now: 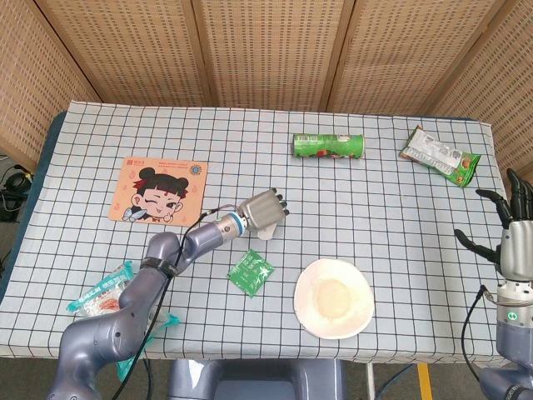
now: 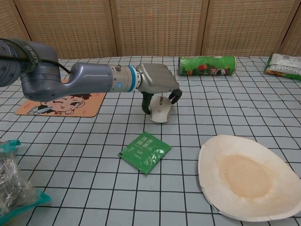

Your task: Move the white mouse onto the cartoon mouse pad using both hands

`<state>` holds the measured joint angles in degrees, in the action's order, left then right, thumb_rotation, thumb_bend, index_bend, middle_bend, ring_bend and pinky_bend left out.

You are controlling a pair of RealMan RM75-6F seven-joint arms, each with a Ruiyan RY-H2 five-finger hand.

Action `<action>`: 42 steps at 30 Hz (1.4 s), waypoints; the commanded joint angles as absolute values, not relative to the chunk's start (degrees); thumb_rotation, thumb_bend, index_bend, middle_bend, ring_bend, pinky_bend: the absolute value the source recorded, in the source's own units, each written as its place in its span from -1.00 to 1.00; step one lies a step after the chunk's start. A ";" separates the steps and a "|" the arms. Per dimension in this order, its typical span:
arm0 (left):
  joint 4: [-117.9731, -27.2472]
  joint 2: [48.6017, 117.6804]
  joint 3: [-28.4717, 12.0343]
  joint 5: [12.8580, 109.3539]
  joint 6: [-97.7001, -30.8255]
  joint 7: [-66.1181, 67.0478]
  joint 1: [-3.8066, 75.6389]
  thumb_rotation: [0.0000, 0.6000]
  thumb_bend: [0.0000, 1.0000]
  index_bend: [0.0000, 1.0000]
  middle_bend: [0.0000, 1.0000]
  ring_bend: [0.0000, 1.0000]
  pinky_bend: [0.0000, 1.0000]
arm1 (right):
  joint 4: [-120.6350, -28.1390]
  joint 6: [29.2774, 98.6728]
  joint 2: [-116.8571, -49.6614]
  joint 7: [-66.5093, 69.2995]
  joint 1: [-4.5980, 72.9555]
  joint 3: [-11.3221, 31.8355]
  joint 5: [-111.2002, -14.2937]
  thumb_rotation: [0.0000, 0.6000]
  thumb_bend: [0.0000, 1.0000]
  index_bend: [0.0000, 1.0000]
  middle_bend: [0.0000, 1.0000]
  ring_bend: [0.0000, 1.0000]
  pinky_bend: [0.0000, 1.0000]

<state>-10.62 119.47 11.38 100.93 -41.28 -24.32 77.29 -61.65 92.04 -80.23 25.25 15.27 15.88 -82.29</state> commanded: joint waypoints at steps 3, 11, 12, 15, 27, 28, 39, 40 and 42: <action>-11.32 117.36 12.41 101.92 -46.24 -23.68 75.16 1.00 -0.17 0.36 -0.21 -0.37 -0.24 | -61.75 92.09 -80.20 25.16 15.23 15.76 -82.43 1.00 -0.61 -0.36 -0.91 -1.00 -0.83; -11.86 111.97 13.90 102.86 -52.48 -24.24 70.30 1.00 -0.17 0.37 -0.21 -0.37 -0.24 | -62.42 93.05 -80.17 23.46 15.16 15.42 -83.23 1.00 -0.61 -0.36 -0.91 -1.00 -0.84; -11.83 111.32 14.17 103.04 -53.00 -24.33 69.70 1.00 -0.17 0.37 -0.21 -0.37 -0.24 | -62.50 93.15 -80.17 23.28 15.14 15.44 -83.23 1.00 -0.61 -0.36 -0.91 -1.00 -0.84; -11.69 109.48 15.20 103.79 -54.34 -24.54 67.93 1.00 -0.17 0.37 -0.21 -0.37 -0.24 | -62.65 93.32 -80.12 22.93 15.07 15.52 -83.15 1.00 -0.61 -0.36 -0.91 -1.00 -0.84; -9.16 104.53 17.89 105.35 -58.08 -26.49 59.62 1.00 -0.17 0.37 -0.21 -0.37 -0.24 | -62.15 93.18 -80.29 22.06 15.12 15.86 -82.57 1.00 -0.61 -0.36 -0.91 -1.00 -0.84; -8.93 104.31 18.08 105.49 -58.03 -26.50 59.20 1.00 -0.17 0.37 -0.21 -0.37 -0.24 | -62.12 93.17 -80.31 22.01 15.13 15.86 -82.57 1.00 -0.61 -0.36 -0.91 -1.00 -0.84; -7.20 102.39 18.44 105.62 -57.69 -25.96 56.18 1.00 -0.17 0.37 -0.21 -0.37 -0.24 | -61.80 93.22 -80.57 21.45 15.26 15.72 -82.77 1.00 -0.61 -0.36 -0.91 -1.00 -0.85; -7.12 102.31 18.44 105.61 -57.52 -25.85 56.06 1.00 -0.17 0.37 -0.21 -0.37 -0.24 | -61.80 93.25 -80.58 21.40 15.26 15.71 -82.78 1.00 -0.61 -0.36 -0.91 -1.00 -0.85; -6.93 102.21 18.44 105.61 -57.15 -25.59 55.85 1.00 -0.17 0.37 -0.21 -0.37 -0.24 | -61.79 93.27 -80.59 21.34 15.25 15.72 -82.77 1.00 -0.61 -0.36 -0.91 -1.00 -0.85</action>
<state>-6.99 102.25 18.44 105.61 -57.23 -25.66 55.91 -61.80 93.27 -80.59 21.35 15.25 15.72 -82.77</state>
